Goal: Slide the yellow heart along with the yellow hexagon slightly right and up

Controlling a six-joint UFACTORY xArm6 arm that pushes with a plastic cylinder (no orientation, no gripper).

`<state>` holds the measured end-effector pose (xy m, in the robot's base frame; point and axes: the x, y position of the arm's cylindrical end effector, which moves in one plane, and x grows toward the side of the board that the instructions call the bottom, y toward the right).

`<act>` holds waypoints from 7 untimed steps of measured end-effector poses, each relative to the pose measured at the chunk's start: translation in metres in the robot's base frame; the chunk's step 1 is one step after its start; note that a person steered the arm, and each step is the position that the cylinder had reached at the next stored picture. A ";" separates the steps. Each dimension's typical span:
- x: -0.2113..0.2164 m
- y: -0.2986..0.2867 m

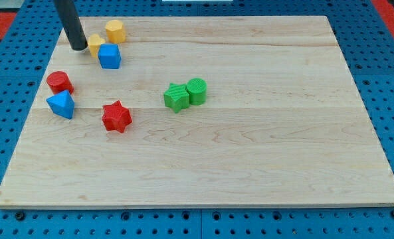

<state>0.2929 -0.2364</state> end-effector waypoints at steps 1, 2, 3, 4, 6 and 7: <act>0.015 0.006; 0.015 0.040; 0.007 0.048; -0.004 0.049; -0.036 0.064; -0.038 0.054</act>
